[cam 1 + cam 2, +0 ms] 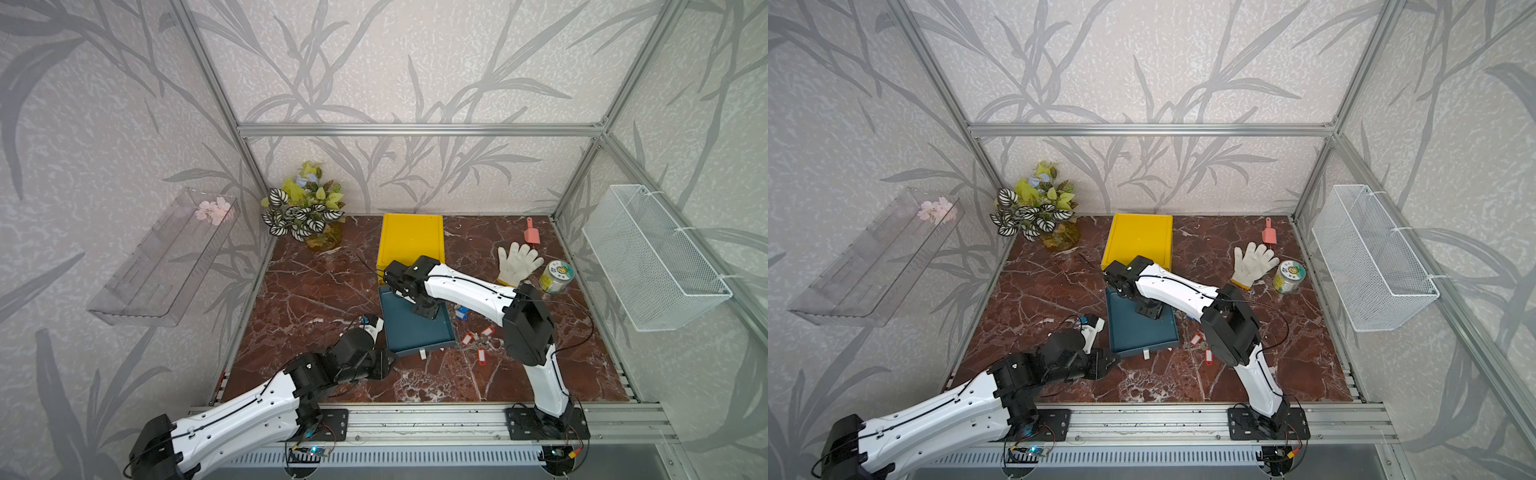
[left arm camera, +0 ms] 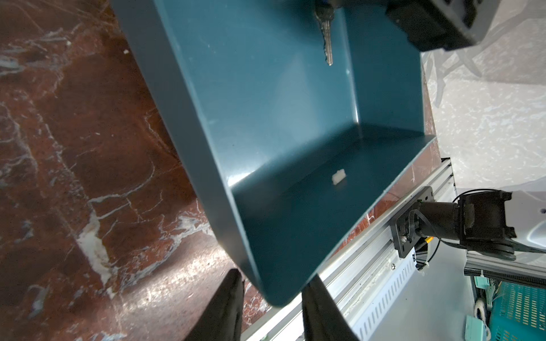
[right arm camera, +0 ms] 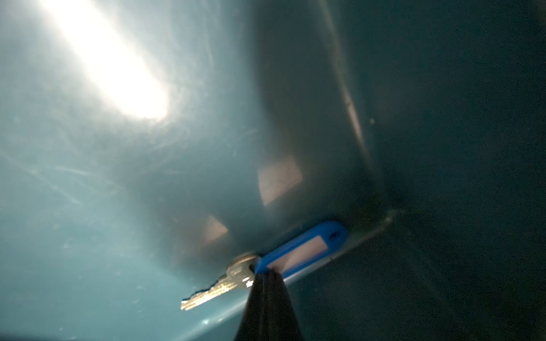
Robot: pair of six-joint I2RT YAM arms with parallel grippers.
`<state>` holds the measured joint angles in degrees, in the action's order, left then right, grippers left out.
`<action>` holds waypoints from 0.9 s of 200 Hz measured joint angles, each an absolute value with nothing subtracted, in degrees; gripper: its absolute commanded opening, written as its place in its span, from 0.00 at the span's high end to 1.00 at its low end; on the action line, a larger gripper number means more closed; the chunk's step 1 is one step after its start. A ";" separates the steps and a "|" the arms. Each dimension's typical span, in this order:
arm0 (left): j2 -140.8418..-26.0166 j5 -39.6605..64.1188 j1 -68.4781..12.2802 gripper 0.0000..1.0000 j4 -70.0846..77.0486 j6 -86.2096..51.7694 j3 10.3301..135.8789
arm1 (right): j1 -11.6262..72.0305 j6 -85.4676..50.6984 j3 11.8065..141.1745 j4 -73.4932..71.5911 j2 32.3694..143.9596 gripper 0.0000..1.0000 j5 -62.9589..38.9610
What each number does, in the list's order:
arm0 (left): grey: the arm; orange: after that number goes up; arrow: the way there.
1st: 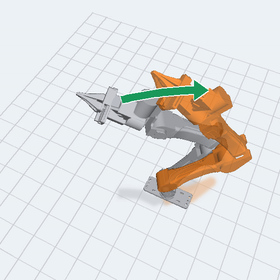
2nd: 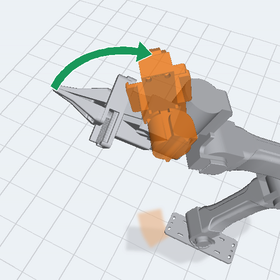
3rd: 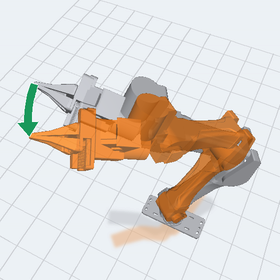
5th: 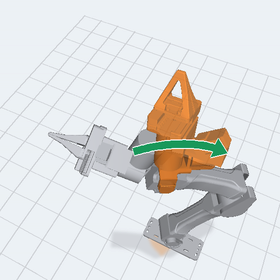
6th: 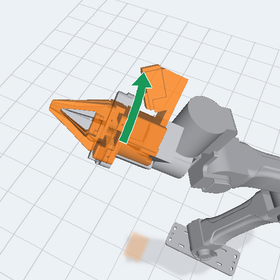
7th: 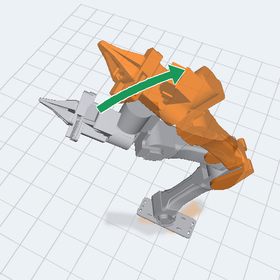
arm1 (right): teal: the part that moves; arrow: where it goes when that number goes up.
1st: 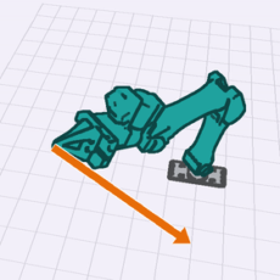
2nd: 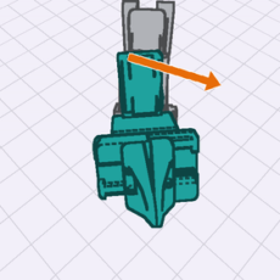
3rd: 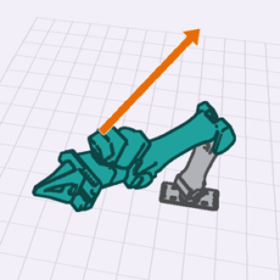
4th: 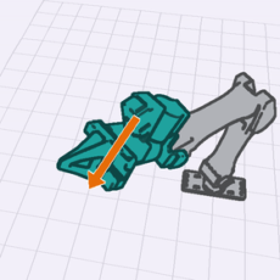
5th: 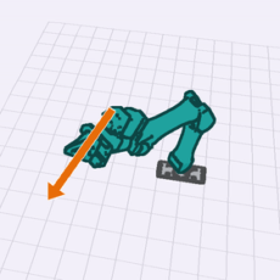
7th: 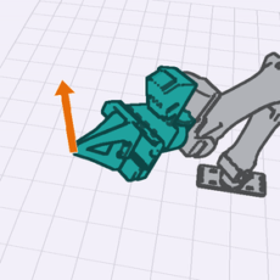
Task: Take the keys out of the drawer
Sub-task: Pick up the key from the drawer.
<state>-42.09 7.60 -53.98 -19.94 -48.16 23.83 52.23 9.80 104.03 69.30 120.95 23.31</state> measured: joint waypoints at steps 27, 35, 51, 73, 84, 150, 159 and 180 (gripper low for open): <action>-42.76 7.33 -53.98 0.64 -19.16 -48.12 23.73 | 52.23 9.32 104.03 69.28 120.95 1.00 22.96; -42.74 6.96 -53.98 0.64 -19.07 -48.03 23.59 | 52.23 9.19 104.03 69.28 120.95 1.00 22.90; -42.46 5.82 -54.04 0.63 -18.98 -47.99 23.24 | 52.23 8.95 104.03 69.25 120.95 1.00 22.81; -40.64 3.75 -54.11 0.63 -18.90 -48.03 22.44 | 52.21 8.54 104.03 69.19 120.95 1.00 22.48; -39.53 2.68 -54.11 0.63 -18.92 -48.12 22.00 | 52.23 8.45 104.03 69.19 120.95 1.00 22.44; -36.84 -2.35 -54.04 0.62 -19.38 -47.99 21.15 | 52.23 7.70 104.03 68.84 120.90 1.00 22.02; -36.88 -2.87 -54.02 0.62 -19.44 -47.90 21.15 | 52.23 7.51 103.98 68.66 120.84 1.00 21.98; -36.84 -3.81 -53.98 0.62 -19.46 -47.75 21.15 | 52.23 7.27 103.92 68.38 120.81 1.00 21.98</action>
